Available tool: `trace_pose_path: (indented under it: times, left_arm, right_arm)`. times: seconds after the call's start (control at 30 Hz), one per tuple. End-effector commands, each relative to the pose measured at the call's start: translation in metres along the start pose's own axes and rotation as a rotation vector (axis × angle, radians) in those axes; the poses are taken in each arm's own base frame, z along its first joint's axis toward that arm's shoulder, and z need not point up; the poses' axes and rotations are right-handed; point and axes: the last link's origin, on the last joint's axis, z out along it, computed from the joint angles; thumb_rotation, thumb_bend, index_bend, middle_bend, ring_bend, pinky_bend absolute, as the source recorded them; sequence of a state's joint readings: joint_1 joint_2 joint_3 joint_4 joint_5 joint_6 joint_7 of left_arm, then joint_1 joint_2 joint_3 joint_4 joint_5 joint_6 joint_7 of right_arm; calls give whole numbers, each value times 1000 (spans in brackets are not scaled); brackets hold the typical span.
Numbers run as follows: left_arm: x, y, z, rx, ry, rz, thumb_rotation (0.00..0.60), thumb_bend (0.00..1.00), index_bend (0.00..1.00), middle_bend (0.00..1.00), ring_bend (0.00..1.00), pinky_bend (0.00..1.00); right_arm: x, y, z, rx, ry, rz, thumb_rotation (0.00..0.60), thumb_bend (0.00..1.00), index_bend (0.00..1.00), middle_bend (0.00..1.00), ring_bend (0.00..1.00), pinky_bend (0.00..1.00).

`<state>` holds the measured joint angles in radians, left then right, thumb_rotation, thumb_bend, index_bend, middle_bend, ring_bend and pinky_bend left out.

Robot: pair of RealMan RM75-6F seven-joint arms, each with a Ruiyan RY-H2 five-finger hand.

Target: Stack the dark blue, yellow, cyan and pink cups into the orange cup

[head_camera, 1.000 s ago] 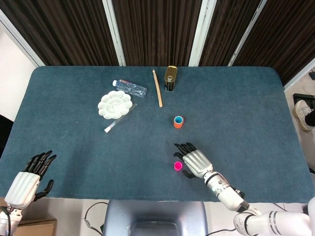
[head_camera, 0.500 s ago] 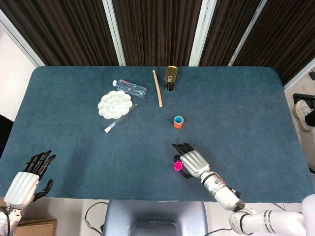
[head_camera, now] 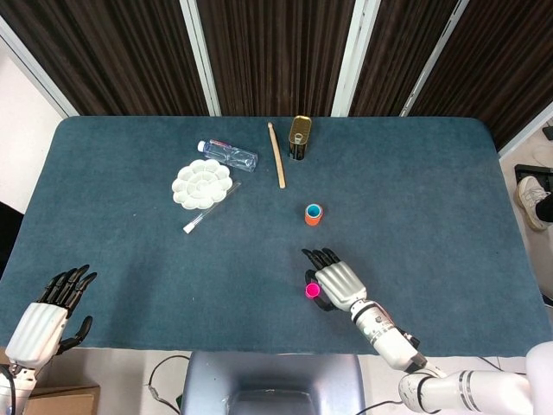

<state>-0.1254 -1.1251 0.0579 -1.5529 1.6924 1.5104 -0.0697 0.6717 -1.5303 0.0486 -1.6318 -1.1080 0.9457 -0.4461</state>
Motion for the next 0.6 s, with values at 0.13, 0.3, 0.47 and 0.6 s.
trace_pose_path:
  times: [0.13,0.3,0.47,0.6]
  left_arm:
    - [0,0,0,0,0,2,600,460,0,0,0,110]
    - [-2,1,1,0,-5,7,600,461,0,0,0,110]
    - [-3,1,1,0,-7,11,600,461,0,0,0,110]
    - [-3,1,2,4,-9,13,600,460,0,0,0,110]
  right_arm:
    - [27,-1,6,-7,116,87,600,476,575,0,0,0]
    - [73,9,32,-64,351,116,600,476,575,0,0,0]
    - [103,26,67,-195,447,107,600,477,576,0,0,0]
    - [107,35,87,-270,432,102,600,478,582,9,0,0]
